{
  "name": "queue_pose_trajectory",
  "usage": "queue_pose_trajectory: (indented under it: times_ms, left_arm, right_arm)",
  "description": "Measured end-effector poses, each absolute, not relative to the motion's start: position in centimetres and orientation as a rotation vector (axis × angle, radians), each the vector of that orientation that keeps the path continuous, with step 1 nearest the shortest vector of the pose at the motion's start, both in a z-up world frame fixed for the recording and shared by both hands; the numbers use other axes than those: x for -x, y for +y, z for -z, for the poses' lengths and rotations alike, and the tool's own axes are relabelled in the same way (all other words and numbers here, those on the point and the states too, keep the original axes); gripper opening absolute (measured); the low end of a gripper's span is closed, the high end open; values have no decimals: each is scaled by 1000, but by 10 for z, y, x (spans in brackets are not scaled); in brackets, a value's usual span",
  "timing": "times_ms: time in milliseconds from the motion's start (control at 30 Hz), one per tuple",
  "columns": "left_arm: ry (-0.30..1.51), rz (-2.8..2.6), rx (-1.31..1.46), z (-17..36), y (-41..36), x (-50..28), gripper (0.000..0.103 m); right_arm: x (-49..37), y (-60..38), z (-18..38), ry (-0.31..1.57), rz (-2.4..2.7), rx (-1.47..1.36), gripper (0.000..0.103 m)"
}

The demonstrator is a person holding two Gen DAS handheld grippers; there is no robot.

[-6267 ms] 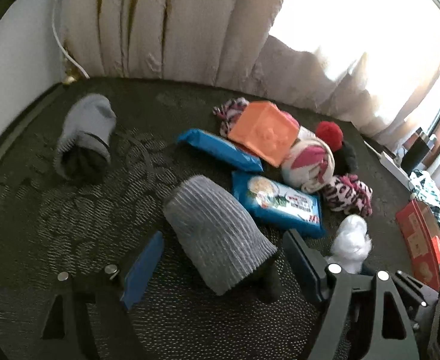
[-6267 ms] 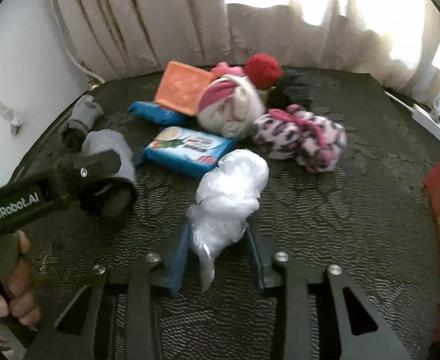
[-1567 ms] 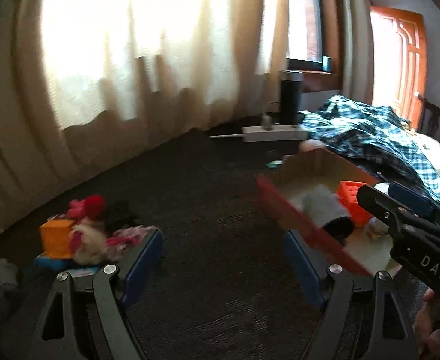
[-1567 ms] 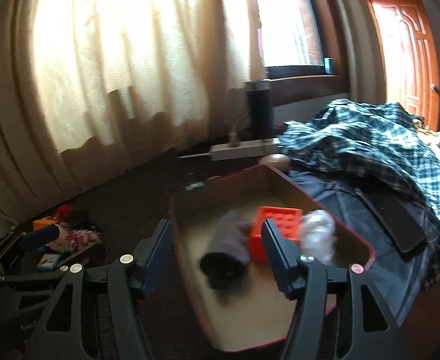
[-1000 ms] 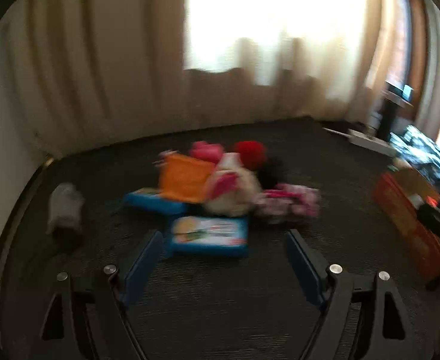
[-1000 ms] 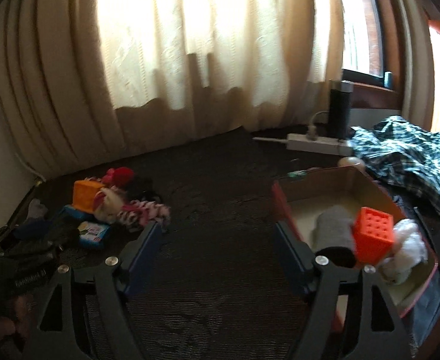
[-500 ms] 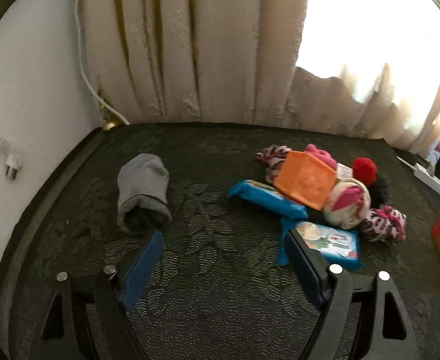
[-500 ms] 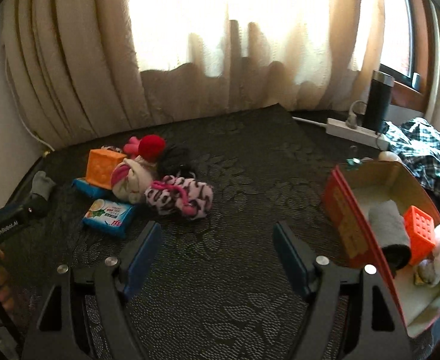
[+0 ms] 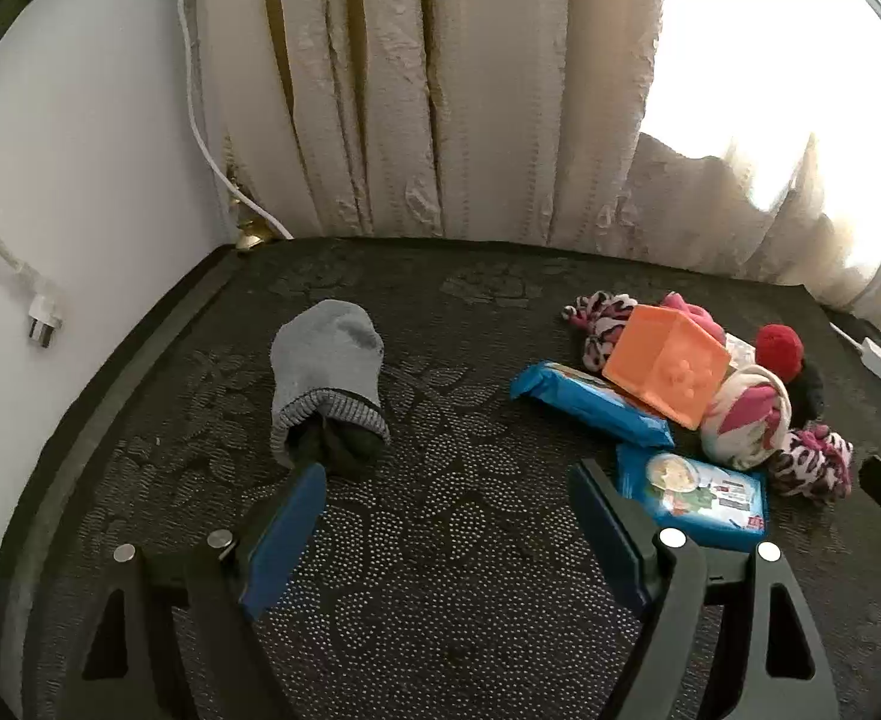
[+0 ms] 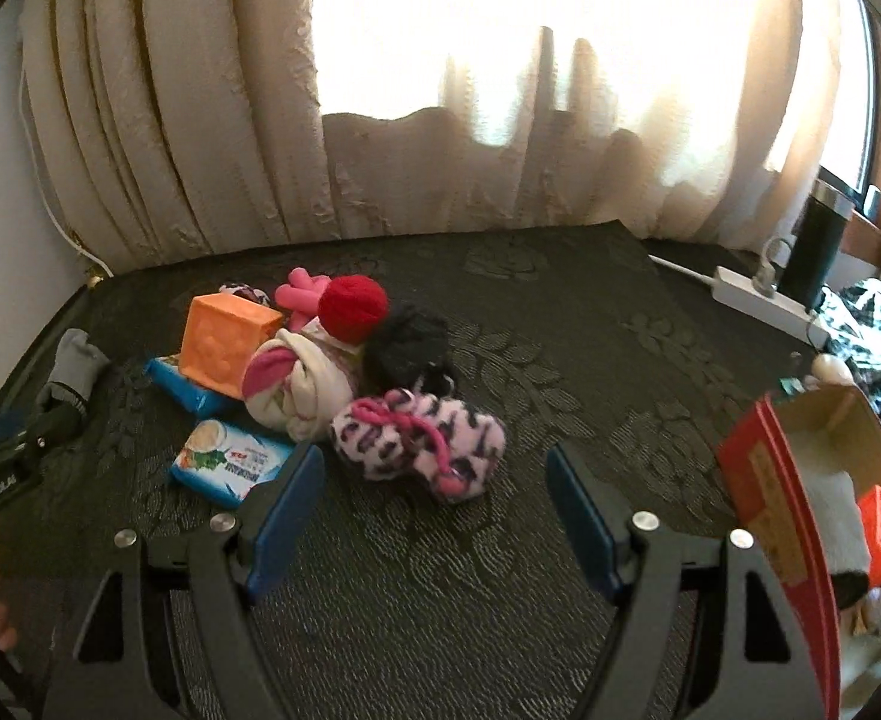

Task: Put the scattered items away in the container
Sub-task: 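Move both grippers back toward the pink leopard plush and grey sock, then grasp the grey knit sock with the left gripper while the right gripper grasps the pink leopard plush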

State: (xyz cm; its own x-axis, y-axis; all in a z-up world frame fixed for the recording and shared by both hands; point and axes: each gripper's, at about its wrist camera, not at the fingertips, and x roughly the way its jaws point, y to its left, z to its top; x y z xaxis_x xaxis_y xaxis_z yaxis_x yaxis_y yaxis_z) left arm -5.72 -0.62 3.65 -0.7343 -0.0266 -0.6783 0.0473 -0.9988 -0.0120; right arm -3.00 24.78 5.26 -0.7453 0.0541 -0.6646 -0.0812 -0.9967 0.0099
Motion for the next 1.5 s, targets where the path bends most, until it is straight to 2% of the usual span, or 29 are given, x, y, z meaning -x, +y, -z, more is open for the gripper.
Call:
queue_pose_trajectory:
  times_ms: [433,933,1200,1433,1467,1500]
  left_arm:
    - [9,2834,-1153,-26,-12,71,85]
    - [339,2714,-1263,-9,-72,101,85]
    - [179,2668,-1238,-12,-68,133,85]
    - [265,2652,-1322,13,-78,146,84]
    - [267,2656,-1318,14,-78,147,83]
    - [262,2665,-1302,14,-78,146,71]
  right_arm:
    - [69,251,-26,79,-2846,1158,79]
    - [72,266,-15,207,-2869,1193,79]
    - [68,274,-17,280,-2883,1185,79]
    - [69,281,-16,349,-2907,1175,79]
    - [70,281,-15,360,-2912,1181,79]
    - [71,281,-14,367,-2918,1188,79]
